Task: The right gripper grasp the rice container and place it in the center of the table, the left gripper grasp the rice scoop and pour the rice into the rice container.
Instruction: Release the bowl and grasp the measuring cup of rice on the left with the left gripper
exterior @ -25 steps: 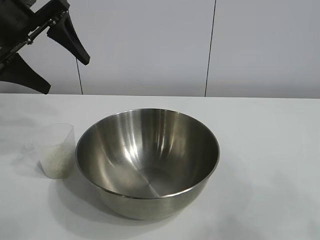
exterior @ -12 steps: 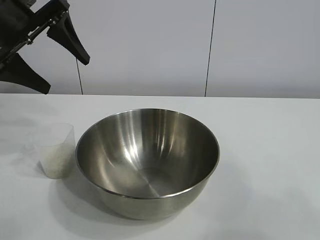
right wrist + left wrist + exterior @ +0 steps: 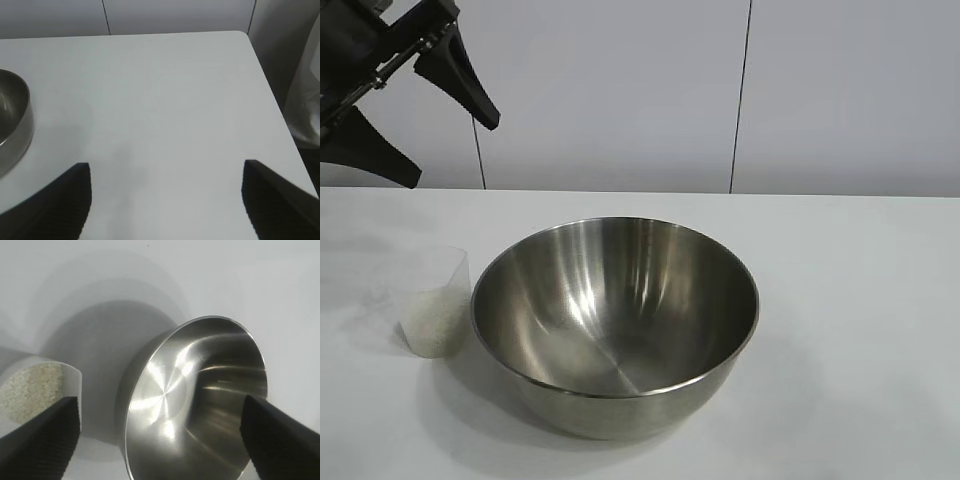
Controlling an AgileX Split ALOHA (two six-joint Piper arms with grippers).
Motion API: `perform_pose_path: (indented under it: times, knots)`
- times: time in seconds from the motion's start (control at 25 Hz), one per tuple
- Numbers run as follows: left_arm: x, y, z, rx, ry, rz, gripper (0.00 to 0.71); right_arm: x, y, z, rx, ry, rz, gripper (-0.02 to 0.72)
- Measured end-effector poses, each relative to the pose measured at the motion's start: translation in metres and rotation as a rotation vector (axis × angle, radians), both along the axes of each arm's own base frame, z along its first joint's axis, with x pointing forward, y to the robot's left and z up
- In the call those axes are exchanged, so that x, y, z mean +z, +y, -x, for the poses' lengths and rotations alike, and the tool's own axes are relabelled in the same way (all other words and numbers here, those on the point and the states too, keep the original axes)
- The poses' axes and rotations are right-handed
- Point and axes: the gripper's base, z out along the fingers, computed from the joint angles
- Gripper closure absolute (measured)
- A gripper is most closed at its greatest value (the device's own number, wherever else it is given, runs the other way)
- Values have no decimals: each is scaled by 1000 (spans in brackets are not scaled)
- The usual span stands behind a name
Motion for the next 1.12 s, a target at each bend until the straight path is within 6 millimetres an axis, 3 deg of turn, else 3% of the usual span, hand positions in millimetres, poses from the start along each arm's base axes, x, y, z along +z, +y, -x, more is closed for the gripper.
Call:
perform_pose_path:
  times: [0.92, 1.12]
  knots:
    - [1, 0, -1, 7, -5, 0, 79, 0, 0, 0, -17, -5, -38, 146]
    - [17, 2, -9, 31, -203, -53, 79, 0, 0, 0, -17, -5, -38, 146]
